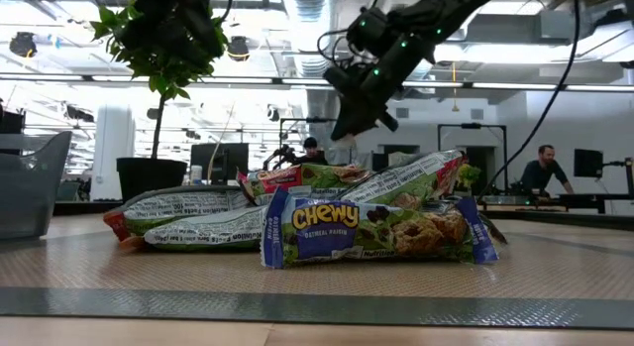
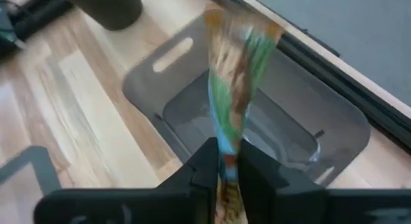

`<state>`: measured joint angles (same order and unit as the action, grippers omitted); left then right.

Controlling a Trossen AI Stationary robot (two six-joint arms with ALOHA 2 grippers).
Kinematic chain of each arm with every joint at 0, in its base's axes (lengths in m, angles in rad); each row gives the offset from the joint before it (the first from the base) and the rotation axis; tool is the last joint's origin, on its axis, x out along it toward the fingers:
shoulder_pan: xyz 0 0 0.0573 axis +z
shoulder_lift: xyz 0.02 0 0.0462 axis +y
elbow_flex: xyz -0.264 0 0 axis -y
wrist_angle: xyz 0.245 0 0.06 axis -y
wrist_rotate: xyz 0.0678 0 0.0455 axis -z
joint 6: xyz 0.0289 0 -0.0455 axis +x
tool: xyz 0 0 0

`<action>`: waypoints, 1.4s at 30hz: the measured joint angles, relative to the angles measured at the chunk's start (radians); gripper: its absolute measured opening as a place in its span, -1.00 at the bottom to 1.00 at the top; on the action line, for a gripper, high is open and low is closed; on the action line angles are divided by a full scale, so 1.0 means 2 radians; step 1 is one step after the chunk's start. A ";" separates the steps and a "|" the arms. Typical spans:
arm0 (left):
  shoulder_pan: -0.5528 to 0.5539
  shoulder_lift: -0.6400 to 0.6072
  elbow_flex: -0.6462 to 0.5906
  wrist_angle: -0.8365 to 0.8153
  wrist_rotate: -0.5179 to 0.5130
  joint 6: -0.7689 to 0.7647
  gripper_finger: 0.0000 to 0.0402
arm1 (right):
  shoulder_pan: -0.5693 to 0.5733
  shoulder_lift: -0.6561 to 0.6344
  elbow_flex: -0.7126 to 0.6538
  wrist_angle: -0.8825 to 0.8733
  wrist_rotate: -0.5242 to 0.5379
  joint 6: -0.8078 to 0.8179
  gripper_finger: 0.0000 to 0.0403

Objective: Pick and place Granola Bars by type
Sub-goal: Put the yellow granola bar into the top black transparent bin

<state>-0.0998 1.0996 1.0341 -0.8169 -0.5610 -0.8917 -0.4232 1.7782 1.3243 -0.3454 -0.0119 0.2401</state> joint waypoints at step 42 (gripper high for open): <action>-0.023 0.134 0.000 0.075 0.268 0.092 -0.15 | 0.178 -0.229 -0.020 -0.258 -0.125 -0.082 -0.17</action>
<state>-0.1452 1.3676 1.0340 -0.6661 -0.0243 -0.7076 -0.0670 1.3200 1.2853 -0.8624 -0.2625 0.0763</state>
